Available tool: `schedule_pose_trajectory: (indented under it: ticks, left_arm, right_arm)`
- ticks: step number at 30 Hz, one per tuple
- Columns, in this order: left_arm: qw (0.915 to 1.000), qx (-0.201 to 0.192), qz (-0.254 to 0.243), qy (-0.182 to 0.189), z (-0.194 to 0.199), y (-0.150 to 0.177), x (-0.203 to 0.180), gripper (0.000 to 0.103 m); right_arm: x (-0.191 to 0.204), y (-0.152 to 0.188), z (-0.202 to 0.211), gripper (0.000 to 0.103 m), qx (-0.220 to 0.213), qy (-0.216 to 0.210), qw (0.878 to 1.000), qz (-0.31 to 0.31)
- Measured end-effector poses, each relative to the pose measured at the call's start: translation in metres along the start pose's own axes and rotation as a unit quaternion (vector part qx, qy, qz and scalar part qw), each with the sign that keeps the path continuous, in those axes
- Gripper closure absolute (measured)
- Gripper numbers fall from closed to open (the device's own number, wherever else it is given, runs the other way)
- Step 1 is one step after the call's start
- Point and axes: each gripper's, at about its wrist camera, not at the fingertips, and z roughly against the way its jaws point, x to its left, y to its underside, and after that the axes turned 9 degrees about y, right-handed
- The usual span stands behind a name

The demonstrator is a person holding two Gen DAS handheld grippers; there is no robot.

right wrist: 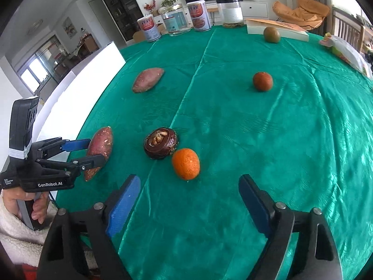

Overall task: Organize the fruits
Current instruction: 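Lift the sweet potato with the left tool while the right tool approaches an orange, then grasp the orange with the right tool while the left tool carries the sweet potato to the box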

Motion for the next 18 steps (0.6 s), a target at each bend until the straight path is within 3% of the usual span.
schedule_pose_trajectory:
  ticks: [2, 3, 5, 6, 8, 13, 18]
  left_arm:
    - [1.0, 0.005, 0.001, -0.005, -0.004, 0.001, 0.0, 0.049]
    - [1.0, 0.006, 0.001, 0.0, -0.005, 0.002, 0.001, 0.051]
    - [1.0, 0.001, 0.0, 0.008, -0.003, 0.003, 0.001, 0.061]
    - [1.0, 0.001, 0.002, 0.009, -0.002, 0.003, 0.001, 0.061]
    - [0.9998, -0.007, 0.008, 0.014, 0.001, 0.004, 0.002, 0.061]
    - [0.9972, -0.044, 0.016, 0.058, 0.042, 0.011, 0.0, 0.061]
    - [0.987, -0.072, 0.028, 0.141, 0.114, 0.023, 0.0, 0.061]
  right_arm:
    - [0.008, -0.007, -0.009, 0.025, 0.005, 0.009, 1.0, 0.015]
    - [0.01, -0.009, -0.014, 0.027, 0.008, 0.012, 1.0, 0.02]
    - [0.012, -0.012, -0.023, 0.042, 0.018, 0.014, 1.0, 0.022]
    - [0.013, -0.014, -0.026, 0.048, 0.024, 0.016, 0.999, 0.023]
    - [0.013, -0.011, -0.026, 0.078, 0.026, 0.03, 0.999, 0.026]
    - [0.008, -0.008, 0.008, 0.078, 0.0, 0.007, 1.0, -0.026]
    - [0.04, -0.02, 0.055, 0.078, -0.032, -0.067, 0.996, -0.04]
